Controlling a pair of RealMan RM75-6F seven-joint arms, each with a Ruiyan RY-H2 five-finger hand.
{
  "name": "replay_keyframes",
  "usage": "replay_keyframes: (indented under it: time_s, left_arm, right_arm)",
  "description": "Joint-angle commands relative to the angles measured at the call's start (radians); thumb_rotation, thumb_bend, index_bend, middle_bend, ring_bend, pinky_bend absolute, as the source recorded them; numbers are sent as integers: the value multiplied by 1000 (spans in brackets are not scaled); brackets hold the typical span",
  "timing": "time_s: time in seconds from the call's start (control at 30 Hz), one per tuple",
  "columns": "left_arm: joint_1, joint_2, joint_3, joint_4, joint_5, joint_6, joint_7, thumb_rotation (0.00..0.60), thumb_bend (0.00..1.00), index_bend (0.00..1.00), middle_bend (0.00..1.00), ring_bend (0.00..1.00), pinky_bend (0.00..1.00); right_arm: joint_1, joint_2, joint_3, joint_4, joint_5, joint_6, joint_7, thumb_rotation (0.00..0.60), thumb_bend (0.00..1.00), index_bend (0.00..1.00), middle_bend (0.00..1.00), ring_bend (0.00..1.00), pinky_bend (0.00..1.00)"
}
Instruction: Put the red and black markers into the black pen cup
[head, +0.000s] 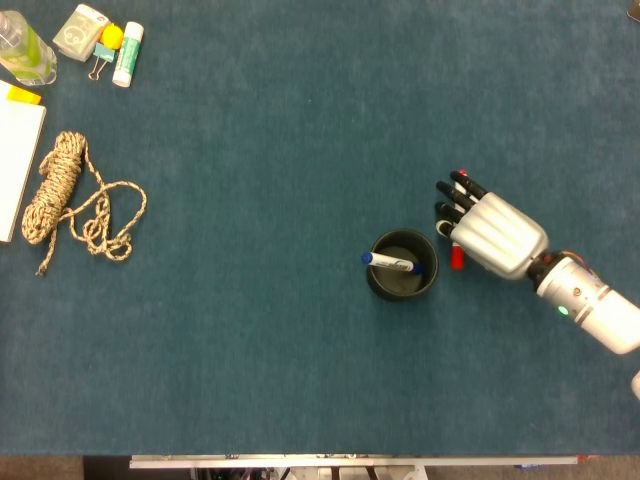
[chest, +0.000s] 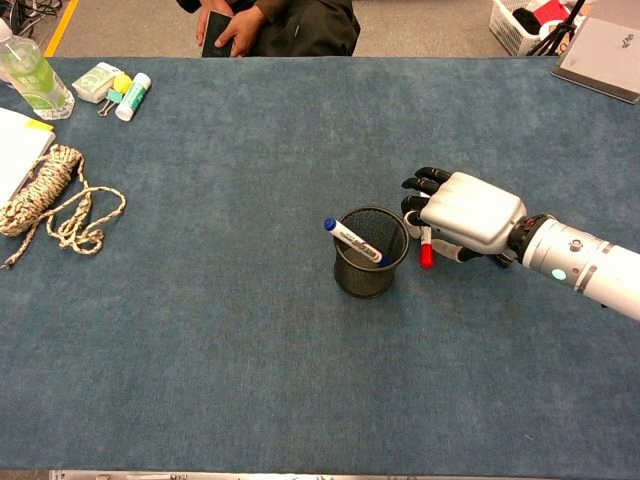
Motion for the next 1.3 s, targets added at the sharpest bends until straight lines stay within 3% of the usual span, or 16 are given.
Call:
replay_keyframes:
  time_s: [0.03,0.37,0.67,0.77,1.0,1.3]
  left_arm:
    - [0,0,-1,0,-1,-1,0,600,469,327,307,294,128]
    - [4,1,0,3,-5,-2,-3,600,469,327,307,294,128]
    - [4,3,-1,4,1,0,-7,600,470,327,307,294,128]
    - [2,5,-2,1,3,-1,-5,600,470,327,307,294,128]
    - [-6,12,-5,-16,12,-5,7,600,469,327,307,294,128]
    - [-9,19,-4,-36,15,-6,22,600,470,327,307,294,128]
  right_arm:
    - [-2,-4,0,4,5,5,-2,600,398,459,303,106,107]
    - [-6,-25,-3,38,19,18,-7,600,421,587,325,118,107]
    - [-12,12,20,-5,30,78,16,600,421,617,341,130,107]
    - [-16,54,48,-73,42,119,38,600,421,617,345,134,107]
    - [-25,184,110,-356,78,187,143,600,421,617,353,136,107]
    - [-24,257,123,-603,54,224,280,600,421,618,356,140,107]
